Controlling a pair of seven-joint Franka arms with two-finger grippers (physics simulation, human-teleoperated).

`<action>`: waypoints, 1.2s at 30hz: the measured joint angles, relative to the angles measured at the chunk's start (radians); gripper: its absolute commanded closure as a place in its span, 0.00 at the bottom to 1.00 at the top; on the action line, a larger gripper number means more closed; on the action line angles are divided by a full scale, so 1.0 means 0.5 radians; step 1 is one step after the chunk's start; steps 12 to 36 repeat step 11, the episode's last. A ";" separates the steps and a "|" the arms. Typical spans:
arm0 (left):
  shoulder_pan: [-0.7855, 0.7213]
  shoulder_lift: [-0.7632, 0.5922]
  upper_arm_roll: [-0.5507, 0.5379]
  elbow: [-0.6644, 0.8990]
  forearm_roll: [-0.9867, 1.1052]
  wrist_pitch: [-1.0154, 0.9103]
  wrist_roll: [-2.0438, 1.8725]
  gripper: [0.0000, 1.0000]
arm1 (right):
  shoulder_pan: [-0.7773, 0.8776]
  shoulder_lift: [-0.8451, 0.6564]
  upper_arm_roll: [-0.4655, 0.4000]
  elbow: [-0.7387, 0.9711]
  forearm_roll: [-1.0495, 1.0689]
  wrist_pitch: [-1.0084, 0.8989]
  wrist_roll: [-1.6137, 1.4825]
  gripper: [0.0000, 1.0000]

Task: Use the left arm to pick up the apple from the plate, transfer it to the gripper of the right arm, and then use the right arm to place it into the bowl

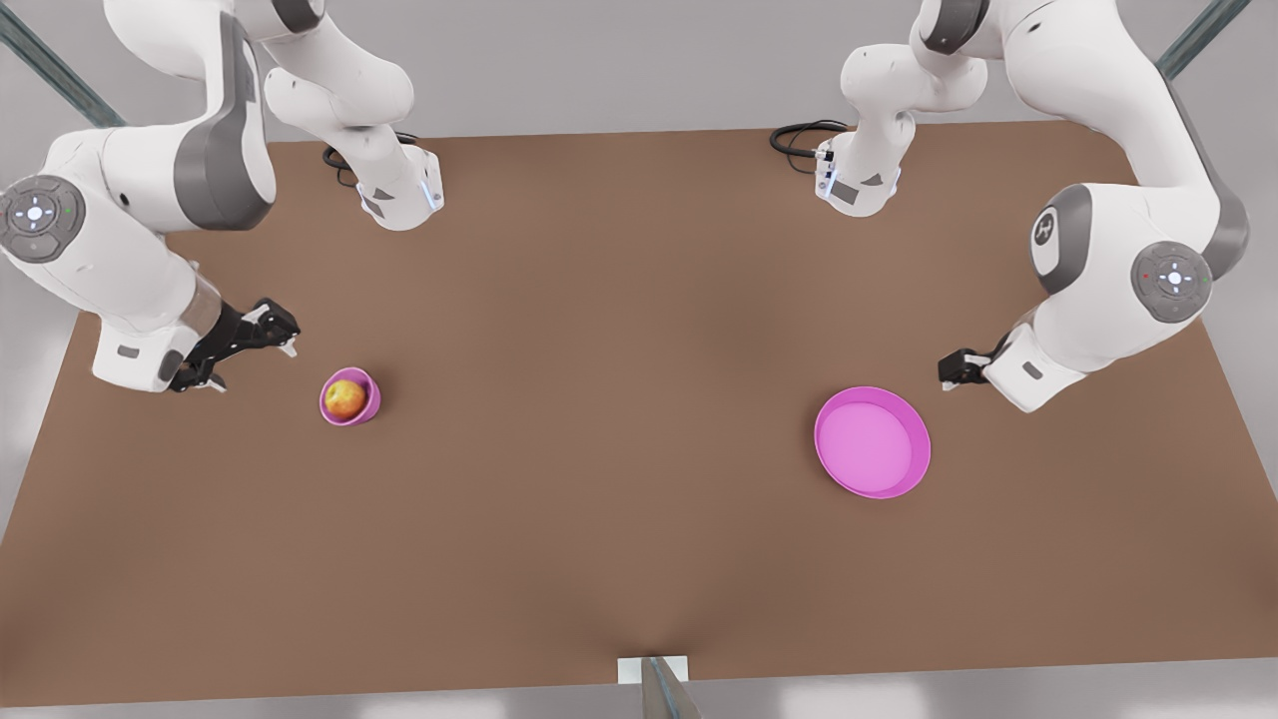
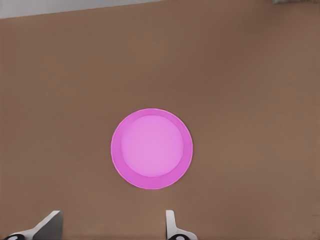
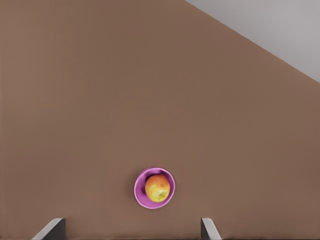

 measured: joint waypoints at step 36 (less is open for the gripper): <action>-0.004 0.003 0.001 0.000 0.000 0.004 -0.114 0.00 | 0.001 0.013 -0.006 0.000 0.052 -0.084 0.401 0.00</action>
